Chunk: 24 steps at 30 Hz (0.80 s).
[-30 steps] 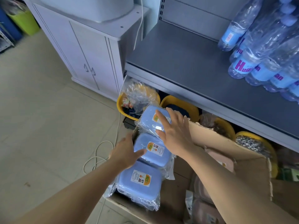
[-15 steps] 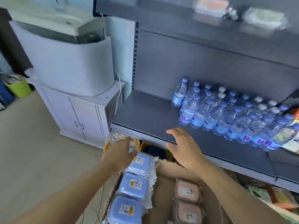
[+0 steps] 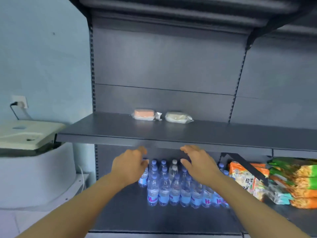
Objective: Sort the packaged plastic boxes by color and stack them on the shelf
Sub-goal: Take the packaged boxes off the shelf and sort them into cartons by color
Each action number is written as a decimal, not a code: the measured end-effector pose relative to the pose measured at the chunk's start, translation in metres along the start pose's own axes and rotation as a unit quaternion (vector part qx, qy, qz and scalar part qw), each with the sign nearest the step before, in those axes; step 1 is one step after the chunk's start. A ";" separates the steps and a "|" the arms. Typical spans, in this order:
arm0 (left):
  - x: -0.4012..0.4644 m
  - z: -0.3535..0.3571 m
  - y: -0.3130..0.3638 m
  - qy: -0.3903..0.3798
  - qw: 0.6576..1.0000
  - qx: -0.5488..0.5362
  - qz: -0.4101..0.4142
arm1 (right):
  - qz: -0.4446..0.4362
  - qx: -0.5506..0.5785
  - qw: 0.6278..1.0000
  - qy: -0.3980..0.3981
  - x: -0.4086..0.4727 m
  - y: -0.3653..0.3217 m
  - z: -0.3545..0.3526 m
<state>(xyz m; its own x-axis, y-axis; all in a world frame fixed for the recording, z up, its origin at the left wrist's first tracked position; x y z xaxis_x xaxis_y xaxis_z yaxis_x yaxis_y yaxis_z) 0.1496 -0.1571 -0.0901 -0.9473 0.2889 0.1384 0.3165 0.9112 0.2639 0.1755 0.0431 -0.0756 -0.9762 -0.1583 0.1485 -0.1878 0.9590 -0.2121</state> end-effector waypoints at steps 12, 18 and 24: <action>0.142 -0.029 0.080 0.044 0.999 0.004 -0.012 | -0.018 -0.014 0.999 0.048 0.096 0.126 -0.086; 0.225 -0.027 0.094 0.051 0.997 0.012 -0.054 | -0.075 -0.038 0.996 0.022 0.194 0.160 -0.090; 0.296 -0.038 0.067 0.074 0.991 0.062 -0.090 | -0.090 -0.038 0.995 0.012 0.278 0.172 -0.086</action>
<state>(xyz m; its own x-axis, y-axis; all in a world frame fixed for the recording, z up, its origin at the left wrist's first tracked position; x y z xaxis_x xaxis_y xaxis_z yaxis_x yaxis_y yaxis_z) -0.1076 -0.0212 0.0045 -0.9672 0.0811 0.2407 0.1263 0.9757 0.1788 -0.1189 0.1845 0.0127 -0.9243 -0.3246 0.2006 -0.3498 0.9308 -0.1056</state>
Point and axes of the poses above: each hand's wrist, its own x-axis towards the middle knuckle, its own z-axis out of the palm, y = z × x, the point moved 7 cm from there along x, towards the middle knuckle, and after that the axes turned 12 degrees about -y, right-handed, at the moved point
